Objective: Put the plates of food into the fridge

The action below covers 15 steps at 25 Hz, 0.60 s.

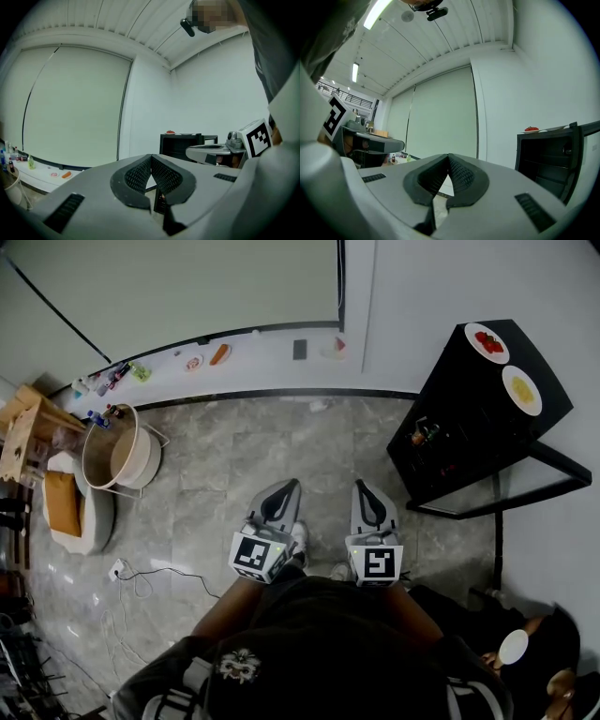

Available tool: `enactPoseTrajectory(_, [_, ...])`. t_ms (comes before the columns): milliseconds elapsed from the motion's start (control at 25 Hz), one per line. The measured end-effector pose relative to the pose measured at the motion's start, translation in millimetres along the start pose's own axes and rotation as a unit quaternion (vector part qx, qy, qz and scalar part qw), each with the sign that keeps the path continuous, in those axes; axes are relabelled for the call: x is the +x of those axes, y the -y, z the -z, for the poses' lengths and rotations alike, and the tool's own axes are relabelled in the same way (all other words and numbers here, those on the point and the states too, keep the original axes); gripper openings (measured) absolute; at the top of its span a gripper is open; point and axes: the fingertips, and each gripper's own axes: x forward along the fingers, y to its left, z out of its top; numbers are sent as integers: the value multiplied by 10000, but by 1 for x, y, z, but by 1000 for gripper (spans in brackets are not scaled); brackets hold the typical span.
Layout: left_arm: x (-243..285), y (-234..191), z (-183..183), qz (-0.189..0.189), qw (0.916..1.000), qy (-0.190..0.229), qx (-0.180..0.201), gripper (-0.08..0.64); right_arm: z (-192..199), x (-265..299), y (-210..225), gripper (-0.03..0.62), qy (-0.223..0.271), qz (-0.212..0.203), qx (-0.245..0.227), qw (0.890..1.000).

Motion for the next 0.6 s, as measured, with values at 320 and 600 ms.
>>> enactPoseTrajectory(320, [45,-42,2,387,9992,-61,-44,23,-3,60,9,25,79,299,-103,9995])
enactPoseTrajectory(600, [86,-92,-2,793,9968,-46,59,23,0,114,14,25,-4,721,47,9974])
